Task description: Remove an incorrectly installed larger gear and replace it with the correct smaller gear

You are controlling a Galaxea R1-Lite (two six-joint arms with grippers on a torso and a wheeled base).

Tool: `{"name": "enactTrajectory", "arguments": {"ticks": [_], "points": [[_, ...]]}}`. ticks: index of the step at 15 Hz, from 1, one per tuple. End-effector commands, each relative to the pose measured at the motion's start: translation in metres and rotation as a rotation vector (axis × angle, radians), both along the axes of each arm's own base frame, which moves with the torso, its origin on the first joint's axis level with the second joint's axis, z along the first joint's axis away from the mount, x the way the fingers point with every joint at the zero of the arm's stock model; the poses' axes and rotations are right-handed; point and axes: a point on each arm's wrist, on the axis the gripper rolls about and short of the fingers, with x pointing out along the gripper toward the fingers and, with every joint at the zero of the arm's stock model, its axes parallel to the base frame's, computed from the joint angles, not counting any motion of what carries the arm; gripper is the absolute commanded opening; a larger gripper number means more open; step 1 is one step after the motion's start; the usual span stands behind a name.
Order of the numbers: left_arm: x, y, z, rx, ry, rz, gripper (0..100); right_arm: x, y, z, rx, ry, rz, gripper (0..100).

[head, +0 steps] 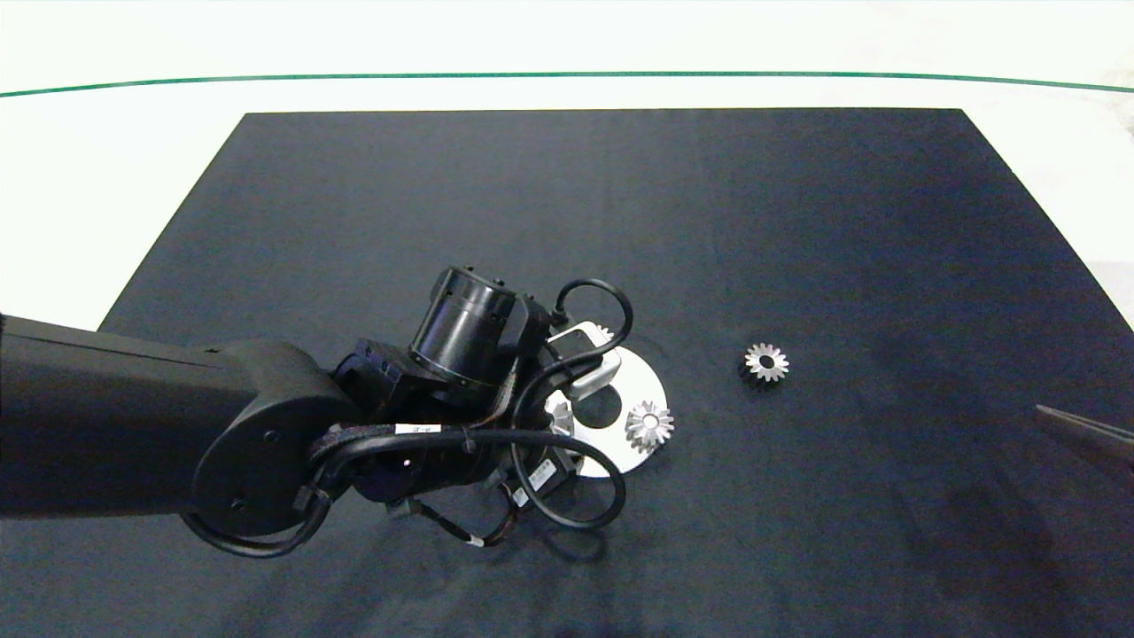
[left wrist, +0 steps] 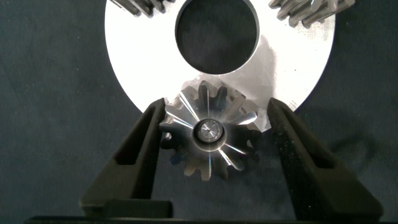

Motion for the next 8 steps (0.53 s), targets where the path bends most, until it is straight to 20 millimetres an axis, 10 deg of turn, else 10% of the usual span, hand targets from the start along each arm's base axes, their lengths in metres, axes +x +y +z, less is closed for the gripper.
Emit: {"name": "enactTrajectory", "arguments": {"ticks": [1, 8], "points": [[0.0006, -0.0001, -0.0009, 0.005, 0.000, 0.001, 56, -0.0005, -0.0004, 0.0003, 0.002, -0.003, -0.003, 100], [0.0013, 0.0006, -0.0017, 0.008, 0.003, 0.004, 41, -0.0005, -0.0004, 0.0003, 0.002, -0.003, -0.003, 100]]}}
